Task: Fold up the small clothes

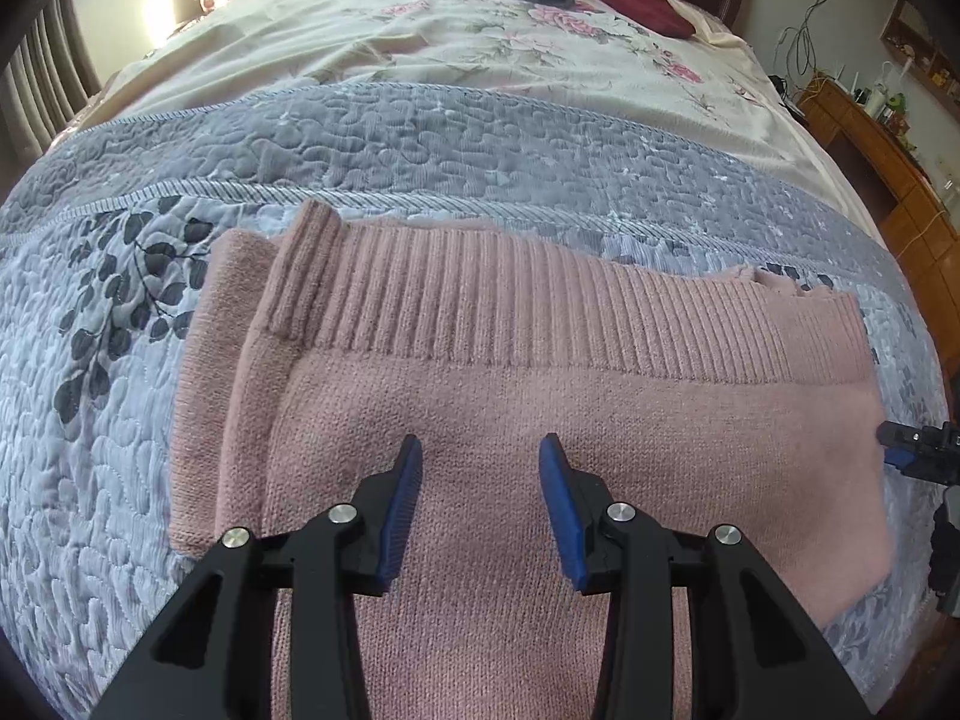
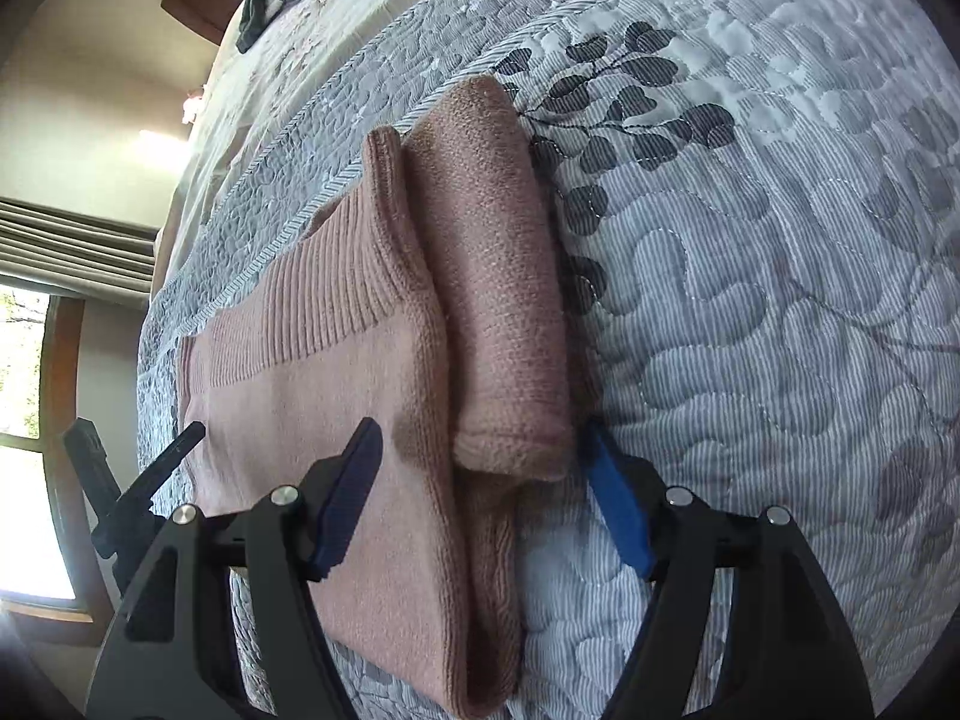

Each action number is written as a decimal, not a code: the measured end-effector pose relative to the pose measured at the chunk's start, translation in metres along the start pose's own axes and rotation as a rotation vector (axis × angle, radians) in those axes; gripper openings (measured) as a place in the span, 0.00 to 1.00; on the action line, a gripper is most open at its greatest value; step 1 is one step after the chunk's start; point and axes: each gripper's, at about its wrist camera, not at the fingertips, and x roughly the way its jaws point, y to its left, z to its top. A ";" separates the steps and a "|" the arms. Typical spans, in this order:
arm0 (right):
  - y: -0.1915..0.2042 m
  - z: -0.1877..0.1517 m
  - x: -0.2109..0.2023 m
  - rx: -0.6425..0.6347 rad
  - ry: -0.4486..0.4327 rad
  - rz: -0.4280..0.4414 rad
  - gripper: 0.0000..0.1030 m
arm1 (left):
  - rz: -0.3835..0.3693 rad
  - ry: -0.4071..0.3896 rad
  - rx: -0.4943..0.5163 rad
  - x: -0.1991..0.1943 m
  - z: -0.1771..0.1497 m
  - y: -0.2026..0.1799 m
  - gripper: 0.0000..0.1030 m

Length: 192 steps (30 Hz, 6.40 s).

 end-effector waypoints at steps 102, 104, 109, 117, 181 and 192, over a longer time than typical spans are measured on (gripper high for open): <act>0.040 -0.055 -0.024 -0.063 -0.009 0.075 0.52 | -0.636 0.072 -0.338 -0.008 0.023 -0.074 0.16; 0.048 -0.056 -0.022 -0.071 -0.008 0.084 0.52 | -0.631 0.048 -0.338 -0.020 0.026 -0.062 0.16; 0.068 -0.058 -0.013 -0.102 0.007 0.085 0.52 | -0.598 -0.002 -0.331 -0.048 0.036 -0.020 0.16; 0.097 -0.066 0.008 -0.153 0.048 0.092 0.52 | -0.511 -0.026 -0.373 -0.063 0.042 0.065 0.16; 0.211 -0.123 0.106 -0.302 0.243 0.096 0.22 | -0.477 0.123 -0.351 -0.042 -0.110 0.131 0.10; 0.225 -0.090 0.064 -0.349 0.163 0.140 0.63 | -0.311 0.011 -0.335 -0.070 -0.038 0.146 0.67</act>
